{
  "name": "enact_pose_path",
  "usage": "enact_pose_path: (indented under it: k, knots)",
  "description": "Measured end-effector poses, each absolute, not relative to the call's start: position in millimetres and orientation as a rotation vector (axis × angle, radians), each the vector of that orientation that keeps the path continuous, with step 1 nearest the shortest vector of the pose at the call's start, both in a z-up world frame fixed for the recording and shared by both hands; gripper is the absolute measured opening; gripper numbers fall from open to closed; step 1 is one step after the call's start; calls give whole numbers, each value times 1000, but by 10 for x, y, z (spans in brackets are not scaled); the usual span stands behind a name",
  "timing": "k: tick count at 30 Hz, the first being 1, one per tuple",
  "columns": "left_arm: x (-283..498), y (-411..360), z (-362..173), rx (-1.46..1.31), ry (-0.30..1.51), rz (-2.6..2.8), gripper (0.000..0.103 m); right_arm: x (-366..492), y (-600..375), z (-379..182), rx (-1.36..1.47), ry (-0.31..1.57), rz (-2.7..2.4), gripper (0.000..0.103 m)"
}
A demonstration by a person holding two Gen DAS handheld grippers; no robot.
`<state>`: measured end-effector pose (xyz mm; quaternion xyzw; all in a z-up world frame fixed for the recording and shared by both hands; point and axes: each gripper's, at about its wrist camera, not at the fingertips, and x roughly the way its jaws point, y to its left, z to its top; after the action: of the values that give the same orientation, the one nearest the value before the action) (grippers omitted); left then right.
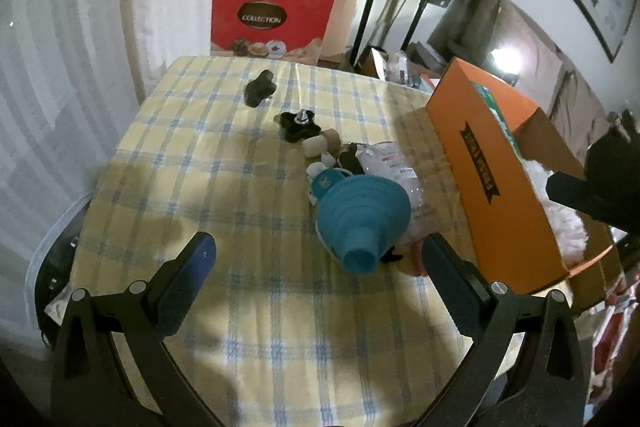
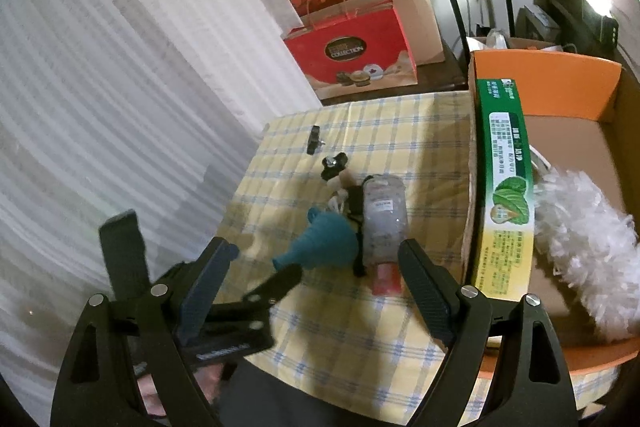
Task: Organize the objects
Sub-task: 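Grasp the blue silicone funnel with the left tool and lift it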
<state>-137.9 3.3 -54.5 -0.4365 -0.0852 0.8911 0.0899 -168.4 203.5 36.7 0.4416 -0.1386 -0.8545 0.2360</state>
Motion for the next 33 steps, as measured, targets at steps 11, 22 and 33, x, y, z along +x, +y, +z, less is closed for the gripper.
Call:
enact_pose_path:
  k: [11,22,33]
  knots:
    - [-1554,225,-729,-1282,-200,2664,103,-1762,2062,350,1223,-394,-2347,88]
    - [-1668,283,-742,-1292,-248,2576,50,-1802,2099,324,1236,-380,-2346,88]
    - [-1611,-110,-536,-1280,-413,2540,45,-1812,2095,304,1241,-387,-2335,88]
